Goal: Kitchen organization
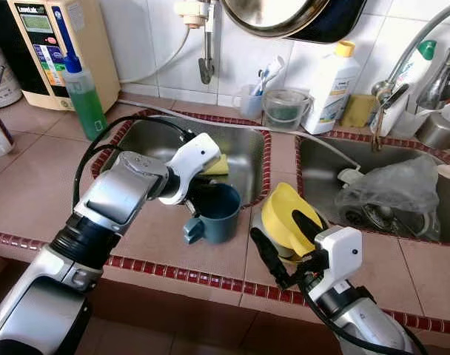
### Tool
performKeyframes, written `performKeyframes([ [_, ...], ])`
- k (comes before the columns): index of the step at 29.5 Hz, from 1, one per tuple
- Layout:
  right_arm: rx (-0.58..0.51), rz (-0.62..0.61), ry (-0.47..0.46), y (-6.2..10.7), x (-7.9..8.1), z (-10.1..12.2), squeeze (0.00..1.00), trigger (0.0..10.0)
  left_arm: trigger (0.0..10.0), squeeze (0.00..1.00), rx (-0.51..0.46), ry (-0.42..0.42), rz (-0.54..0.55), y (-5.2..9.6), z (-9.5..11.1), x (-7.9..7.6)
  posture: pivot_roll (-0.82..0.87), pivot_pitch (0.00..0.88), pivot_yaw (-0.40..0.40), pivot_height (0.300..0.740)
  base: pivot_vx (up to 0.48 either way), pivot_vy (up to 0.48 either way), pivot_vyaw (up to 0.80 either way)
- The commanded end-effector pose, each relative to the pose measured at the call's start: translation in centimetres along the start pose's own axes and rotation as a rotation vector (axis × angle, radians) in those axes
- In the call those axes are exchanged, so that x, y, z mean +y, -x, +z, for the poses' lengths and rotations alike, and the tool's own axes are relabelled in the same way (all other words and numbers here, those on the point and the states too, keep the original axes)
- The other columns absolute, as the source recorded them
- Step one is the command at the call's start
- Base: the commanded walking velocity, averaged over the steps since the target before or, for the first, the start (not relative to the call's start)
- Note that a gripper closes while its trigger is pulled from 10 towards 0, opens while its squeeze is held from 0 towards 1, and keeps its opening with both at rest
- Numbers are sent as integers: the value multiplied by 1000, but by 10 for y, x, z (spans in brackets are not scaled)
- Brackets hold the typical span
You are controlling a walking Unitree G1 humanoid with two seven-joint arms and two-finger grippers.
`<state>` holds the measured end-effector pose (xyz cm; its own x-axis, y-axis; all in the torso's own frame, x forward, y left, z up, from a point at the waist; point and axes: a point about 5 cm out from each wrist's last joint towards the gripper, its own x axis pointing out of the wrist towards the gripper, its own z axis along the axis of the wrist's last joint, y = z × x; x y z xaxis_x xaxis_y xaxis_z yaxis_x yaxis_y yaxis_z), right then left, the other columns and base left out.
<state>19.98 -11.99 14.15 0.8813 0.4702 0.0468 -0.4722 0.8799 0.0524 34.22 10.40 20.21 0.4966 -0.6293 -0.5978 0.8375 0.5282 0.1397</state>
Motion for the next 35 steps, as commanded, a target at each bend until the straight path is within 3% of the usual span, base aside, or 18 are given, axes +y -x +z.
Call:
performKeyframes([
  [1, -5, -2, 15, -1, -1, 1, 0, 10000, 0, 0, -9, -21, 13, 3, 5, 2, 57, 0, -4, 740, 0, 0, 0],
  [11, -46, -10, 21, -3, -9, 8, 0, 10000, 0, 0, -49, 11, 48, 8, 9, 9, 49, 0, -3, 740, 0, 0, 0],
  [12, -63, 6, 30, -3, -11, 11, 0, 10000, 2039, 0, -72, 12, 66, 11, 12, 12, 50, 0, -6, 740, 0, 0, 0],
  [13, -64, 7, 30, -4, -12, 12, 0, 10000, 2980, 0, -85, 16, 83, 14, 13, 14, 50, 0, -6, 740, 0, 0, 0],
  [14, -64, 7, 30, -4, -12, 12, 0, 10000, 2980, 0, -85, 16, 83, 14, 13, 14, 50, 0, -6, 740, 0, 0, 0],
  [15, -72, 3, 24, -5, -16, 15, 0, 10000, 4353, 0, -120, 33, 122, 20, 17, 21, 50, 0, -12, 740, 0, 0, 0],
  [17, -76, 1, 21, -5, -17, 16, 0, 10000, 4353, 0, -131, 40, 134, 22, 18, 23, 50, 0, -12, 740, 0, 0, 0],
  [18, -91, -4, 23, -8, -22, 19, 0, 10000, 10000, 0, -174, 62, 183, 28, 22, 30, 57, 0, -21, 740, 0, 0, 0],
  [21, -122, -6, 30, -16, -28, 26, 0, 10000, 10000, 0, -253, 114, 271, 36, 27, 41, 62, 0, -28, 740, 0, 0, 0],
  [26, -166, -20, 22, -28, -34, 33, 0, 10000, 10000, 0, -348, 171, 323, 38, 29, 45, 62, 0, -33, 740, 0, 0, 0],
  [32, -204, -69, 22, -57, -40, 42, 0, 10000, 10000, 0, -538, 256, 420, 36, 34, 44, 67, 0, -44, 740, 0, 0, 0],
  [35, -199, -173, 28, -79, -46, 51, 0, 10000, 10000, 0, -682, 220, 528, 40, 40, 42, 74, 0, -53, 740, 0, 0, 0],
])
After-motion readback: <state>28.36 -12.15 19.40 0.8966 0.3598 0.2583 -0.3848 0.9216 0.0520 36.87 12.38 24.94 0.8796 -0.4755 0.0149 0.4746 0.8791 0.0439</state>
